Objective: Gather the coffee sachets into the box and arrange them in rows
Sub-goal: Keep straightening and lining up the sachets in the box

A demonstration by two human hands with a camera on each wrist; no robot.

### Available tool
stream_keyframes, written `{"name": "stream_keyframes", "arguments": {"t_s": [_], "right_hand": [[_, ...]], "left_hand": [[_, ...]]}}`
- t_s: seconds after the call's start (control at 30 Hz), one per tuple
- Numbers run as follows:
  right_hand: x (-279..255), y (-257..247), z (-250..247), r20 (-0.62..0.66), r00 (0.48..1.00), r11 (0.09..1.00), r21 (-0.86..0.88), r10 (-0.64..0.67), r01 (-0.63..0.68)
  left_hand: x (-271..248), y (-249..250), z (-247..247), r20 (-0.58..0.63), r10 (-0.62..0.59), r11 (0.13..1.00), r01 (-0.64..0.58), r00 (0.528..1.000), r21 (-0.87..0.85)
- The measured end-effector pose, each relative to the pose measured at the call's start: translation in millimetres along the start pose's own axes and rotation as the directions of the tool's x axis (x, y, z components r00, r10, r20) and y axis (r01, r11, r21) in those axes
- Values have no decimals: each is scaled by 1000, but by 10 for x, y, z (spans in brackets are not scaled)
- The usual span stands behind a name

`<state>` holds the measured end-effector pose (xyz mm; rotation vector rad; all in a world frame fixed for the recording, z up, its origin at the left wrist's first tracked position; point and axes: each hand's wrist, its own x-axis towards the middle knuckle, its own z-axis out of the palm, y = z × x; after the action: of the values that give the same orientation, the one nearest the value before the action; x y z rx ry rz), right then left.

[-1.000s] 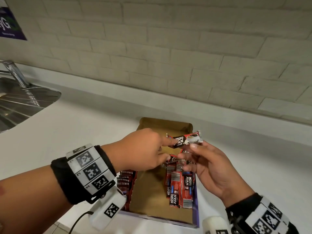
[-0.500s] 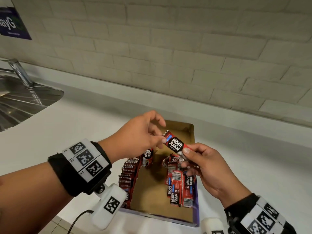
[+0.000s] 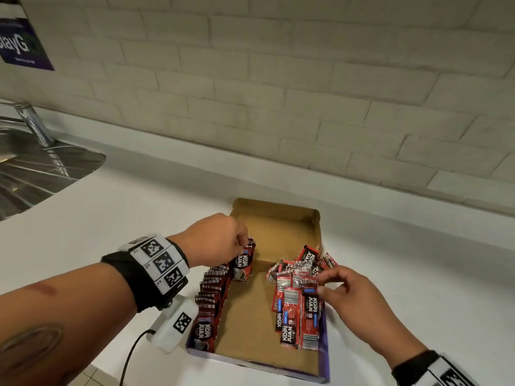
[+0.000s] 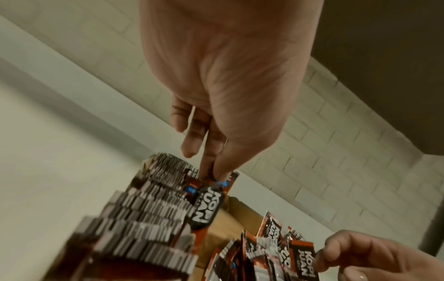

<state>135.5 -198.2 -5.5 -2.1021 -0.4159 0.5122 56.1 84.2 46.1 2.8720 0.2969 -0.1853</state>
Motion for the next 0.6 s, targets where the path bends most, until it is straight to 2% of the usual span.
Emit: {"name": "stream_keyframes", "arguments": {"t_s": [0.1, 0.2, 0.3, 0.4, 0.6], "right_hand": [[42, 46, 40, 14, 997, 954, -290, -74, 75], [92, 59, 59, 77, 989, 898, -415, -126, 147], [106, 88, 91, 167, 980, 821, -540, -109, 184], [95, 120, 123, 193, 978, 766, -615, -82, 186], [47, 154, 148, 227, 969, 721, -657, -92, 222]], "left_hand": [[53, 4, 85, 13, 4, 998, -5, 1000, 62], [100, -11, 128, 9, 6, 993, -7, 1000, 121], [121, -13, 156, 13, 2, 983, -4, 1000, 185], [145, -13, 186, 5, 2, 976, -4, 1000, 219], [182, -34, 200, -74, -18, 984, 31, 997, 176]]}}
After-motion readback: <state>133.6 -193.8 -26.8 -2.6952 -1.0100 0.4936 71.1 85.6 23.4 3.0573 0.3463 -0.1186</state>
